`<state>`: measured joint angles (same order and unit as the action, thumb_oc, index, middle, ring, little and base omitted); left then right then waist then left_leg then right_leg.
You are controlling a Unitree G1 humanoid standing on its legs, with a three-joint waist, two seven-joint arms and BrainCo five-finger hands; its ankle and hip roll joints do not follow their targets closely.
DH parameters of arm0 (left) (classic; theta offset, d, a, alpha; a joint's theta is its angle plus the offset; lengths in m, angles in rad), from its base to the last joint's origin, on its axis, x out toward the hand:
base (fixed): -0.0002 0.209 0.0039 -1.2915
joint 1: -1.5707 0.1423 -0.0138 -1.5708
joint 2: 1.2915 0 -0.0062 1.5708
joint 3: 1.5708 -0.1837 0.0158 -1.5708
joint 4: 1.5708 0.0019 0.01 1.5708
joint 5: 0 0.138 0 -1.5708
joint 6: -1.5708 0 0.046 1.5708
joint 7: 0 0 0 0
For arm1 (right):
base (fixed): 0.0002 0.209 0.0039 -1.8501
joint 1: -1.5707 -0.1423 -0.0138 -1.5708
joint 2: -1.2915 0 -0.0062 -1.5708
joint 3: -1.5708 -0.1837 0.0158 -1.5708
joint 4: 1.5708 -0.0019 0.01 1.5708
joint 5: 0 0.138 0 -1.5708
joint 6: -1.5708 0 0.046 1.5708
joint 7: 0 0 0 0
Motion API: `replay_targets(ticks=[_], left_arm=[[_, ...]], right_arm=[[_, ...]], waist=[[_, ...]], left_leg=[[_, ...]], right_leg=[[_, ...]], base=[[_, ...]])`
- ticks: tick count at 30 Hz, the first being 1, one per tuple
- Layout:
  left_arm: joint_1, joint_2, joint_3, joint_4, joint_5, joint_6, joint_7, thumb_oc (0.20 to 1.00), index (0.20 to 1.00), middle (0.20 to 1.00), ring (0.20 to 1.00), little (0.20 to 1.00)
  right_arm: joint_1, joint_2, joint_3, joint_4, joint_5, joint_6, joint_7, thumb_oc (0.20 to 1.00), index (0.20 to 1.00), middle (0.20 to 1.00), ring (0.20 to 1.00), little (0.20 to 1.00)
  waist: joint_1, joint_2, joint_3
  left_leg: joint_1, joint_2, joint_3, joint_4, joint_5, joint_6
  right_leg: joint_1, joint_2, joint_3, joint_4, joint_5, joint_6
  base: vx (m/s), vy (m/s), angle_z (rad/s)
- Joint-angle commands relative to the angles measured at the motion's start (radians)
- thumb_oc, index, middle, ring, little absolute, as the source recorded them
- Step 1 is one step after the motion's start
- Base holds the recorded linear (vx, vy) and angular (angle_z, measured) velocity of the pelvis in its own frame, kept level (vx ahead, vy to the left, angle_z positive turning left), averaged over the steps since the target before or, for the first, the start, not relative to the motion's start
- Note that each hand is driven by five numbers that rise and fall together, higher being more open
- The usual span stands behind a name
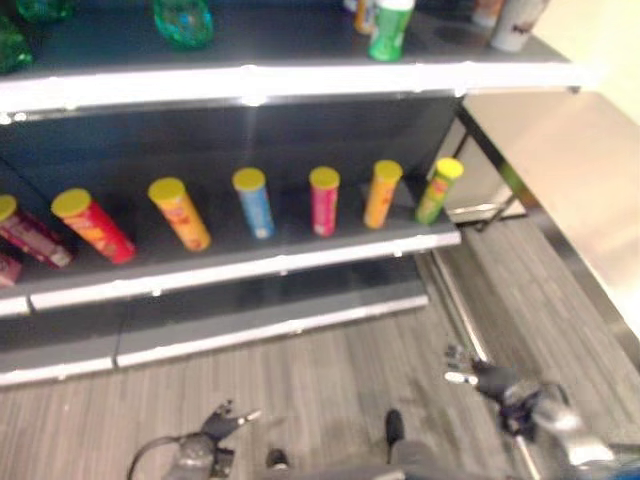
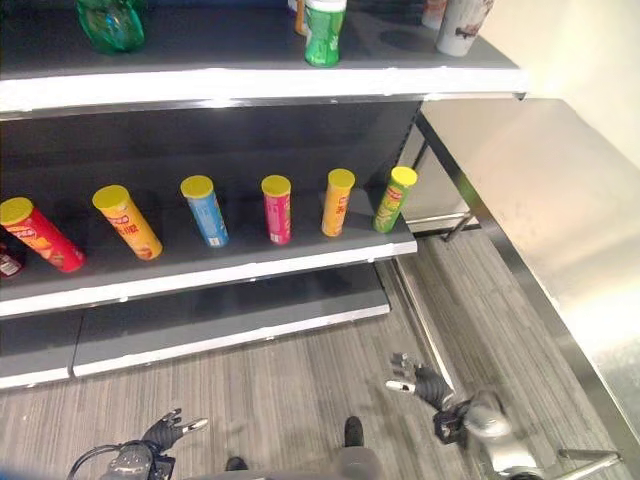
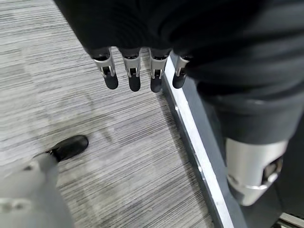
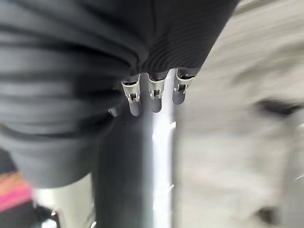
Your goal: Put the goods on the table back onto the shelves and tidy them up.
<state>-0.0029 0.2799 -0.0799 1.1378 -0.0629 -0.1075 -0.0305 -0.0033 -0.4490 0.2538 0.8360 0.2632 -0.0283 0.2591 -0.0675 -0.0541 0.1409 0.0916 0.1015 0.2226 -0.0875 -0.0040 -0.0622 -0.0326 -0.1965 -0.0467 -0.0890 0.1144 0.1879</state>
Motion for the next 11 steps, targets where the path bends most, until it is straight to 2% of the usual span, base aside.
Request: replay_targets(ticks=[1,6,11], left_arm=[[-0.004,0.041,-0.015,-0.005,-0.011,-0.012,0.039,1.000,1.000,1.000,1.000,1.000],[0.012,0.018,-0.017,0.027,-0.009,-0.004,0.051,1.000,1.000,1.000,1.000,1.000],[0.025,0.011,-0.017,0.040,-0.003,-0.003,0.049,1.000,1.000,1.000,1.000,1.000]], right_arm=[[-0.006,0.107,-0.044,0.078,-0.093,-0.034,-0.139,1.000,1.000,1.000,1.000,1.000],[-0.004,0.162,-0.127,0.228,-0.069,-0.029,-0.211,1.000,1.000,1.000,1.000,1.000],[0.009,0.165,-0.144,0.260,-0.068,-0.027,-0.221,1.000,1.000,1.000,1.000,1.000]], waist=[[0.023,-0.040,-0.047],[0.022,-0.025,-0.060],[0.020,-0.012,-0.062]], left_leg=[[-0.052,-0.069,-0.043,0.000,-0.046,0.030],[-0.038,-0.052,-0.073,0.000,-0.042,0.018],[-0.029,-0.041,-0.086,0.000,-0.033,0.008]], right_leg=[[-0.010,0.002,0.035,0.012,0.012,0.009],[0.028,0.030,0.018,0.002,-0.027,-0.013],[0.046,0.043,0.001,0.002,-0.044,-0.025]], base=[[0.05,-0.116,0.26],[0.04,-0.104,0.24],[0.02,-0.063,0.10]])
